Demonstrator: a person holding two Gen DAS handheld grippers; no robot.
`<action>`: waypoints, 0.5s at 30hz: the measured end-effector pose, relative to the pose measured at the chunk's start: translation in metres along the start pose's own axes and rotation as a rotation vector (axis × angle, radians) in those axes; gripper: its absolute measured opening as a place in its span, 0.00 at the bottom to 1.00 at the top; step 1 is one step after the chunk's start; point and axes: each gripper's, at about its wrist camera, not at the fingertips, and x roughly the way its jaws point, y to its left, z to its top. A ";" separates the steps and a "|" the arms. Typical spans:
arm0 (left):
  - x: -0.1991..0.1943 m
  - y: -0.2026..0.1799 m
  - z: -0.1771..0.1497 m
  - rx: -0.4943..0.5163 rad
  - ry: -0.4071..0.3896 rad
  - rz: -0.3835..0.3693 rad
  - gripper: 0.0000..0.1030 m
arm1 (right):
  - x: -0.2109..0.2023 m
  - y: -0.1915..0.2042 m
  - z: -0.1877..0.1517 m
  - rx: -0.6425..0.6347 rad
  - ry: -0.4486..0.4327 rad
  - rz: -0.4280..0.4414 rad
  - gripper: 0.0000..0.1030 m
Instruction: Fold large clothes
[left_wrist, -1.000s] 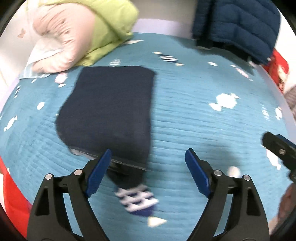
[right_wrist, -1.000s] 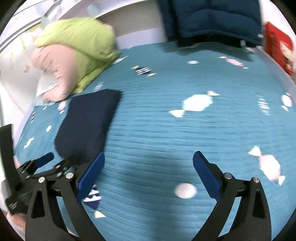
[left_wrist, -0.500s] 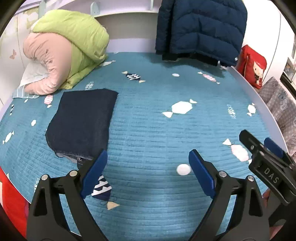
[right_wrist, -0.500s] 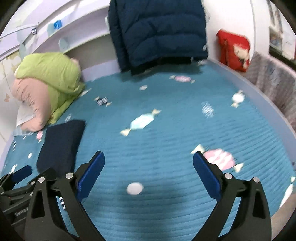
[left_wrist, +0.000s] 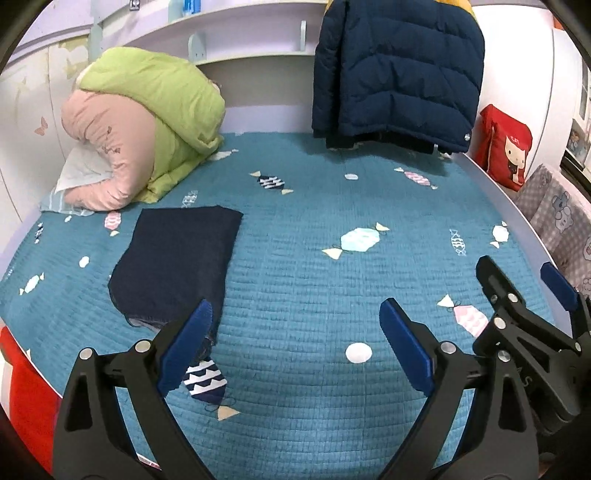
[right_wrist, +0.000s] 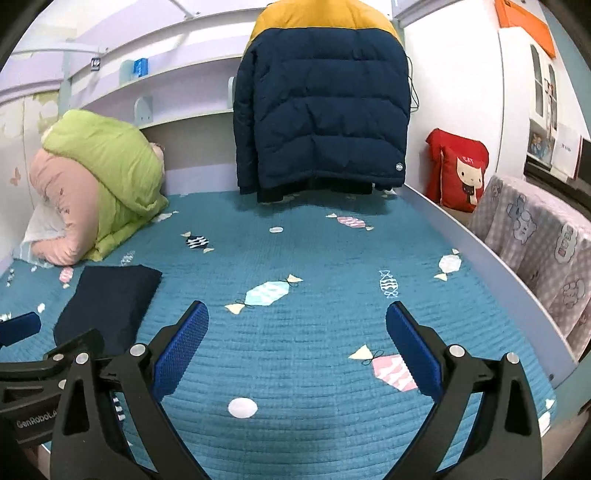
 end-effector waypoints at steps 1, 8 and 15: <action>-0.001 -0.001 0.000 0.007 -0.008 0.008 0.90 | 0.000 -0.002 0.000 0.011 0.003 0.003 0.91; -0.005 -0.008 -0.001 0.028 -0.030 -0.006 0.90 | -0.003 -0.009 -0.002 0.039 0.011 0.000 0.91; -0.006 -0.011 -0.002 0.028 -0.032 -0.043 0.90 | -0.005 -0.012 -0.002 0.053 0.000 0.001 0.91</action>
